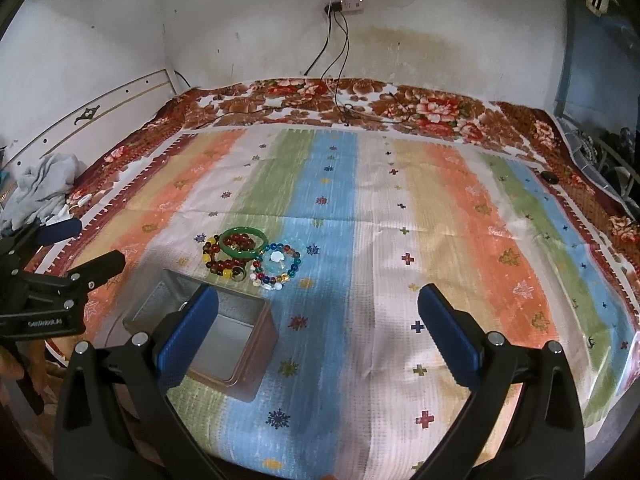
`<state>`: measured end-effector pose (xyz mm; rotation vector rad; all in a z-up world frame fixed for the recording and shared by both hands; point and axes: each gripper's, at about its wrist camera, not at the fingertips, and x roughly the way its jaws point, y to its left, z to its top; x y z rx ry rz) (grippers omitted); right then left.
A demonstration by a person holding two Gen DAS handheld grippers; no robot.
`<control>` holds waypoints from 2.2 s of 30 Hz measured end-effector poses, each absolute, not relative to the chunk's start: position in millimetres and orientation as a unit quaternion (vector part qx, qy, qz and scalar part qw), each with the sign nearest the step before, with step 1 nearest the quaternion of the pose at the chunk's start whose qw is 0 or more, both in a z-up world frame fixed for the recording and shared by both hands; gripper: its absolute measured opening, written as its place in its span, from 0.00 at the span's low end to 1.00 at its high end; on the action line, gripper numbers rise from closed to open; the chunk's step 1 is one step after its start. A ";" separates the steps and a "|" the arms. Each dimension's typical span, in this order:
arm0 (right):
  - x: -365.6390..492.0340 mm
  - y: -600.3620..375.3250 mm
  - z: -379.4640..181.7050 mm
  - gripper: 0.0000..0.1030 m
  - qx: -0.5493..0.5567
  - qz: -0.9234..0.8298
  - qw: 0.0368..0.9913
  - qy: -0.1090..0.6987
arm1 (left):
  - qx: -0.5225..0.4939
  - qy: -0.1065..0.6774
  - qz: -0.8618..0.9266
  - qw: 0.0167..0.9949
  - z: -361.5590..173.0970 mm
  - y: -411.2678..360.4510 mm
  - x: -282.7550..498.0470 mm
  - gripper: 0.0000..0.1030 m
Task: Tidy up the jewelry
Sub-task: 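Move both tools toward the bracelet pile beside the silver tin, then grasp the green jade bangle with the left tool while the right tool grasps the multicolour bead bracelet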
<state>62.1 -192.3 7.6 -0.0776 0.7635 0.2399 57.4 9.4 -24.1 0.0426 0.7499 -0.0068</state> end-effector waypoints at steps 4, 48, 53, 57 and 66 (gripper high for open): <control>81.6 -187.9 4.2 0.95 -0.033 0.117 0.916 0.383 | 0.010 0.384 -0.016 0.923 -28.1 12.7 73.6 0.95; 215.2 -152.9 -91.3 0.88 0.003 0.149 0.812 0.564 | -0.020 0.559 -0.054 0.827 -117.8 38.8 236.5 0.53; 223.3 -153.6 -104.8 0.80 0.007 0.144 0.801 0.580 | -0.020 0.565 -0.056 0.823 -123.7 39.9 248.0 0.52; 229.9 -155.3 -112.7 0.76 0.016 0.139 0.796 0.589 | -0.016 0.569 -0.062 0.820 -127.3 37.6 254.9 0.51; 237.1 -149.3 -123.6 0.63 0.018 0.139 0.788 0.599 | -0.009 0.577 -0.071 0.814 -135.9 35.5 264.6 0.40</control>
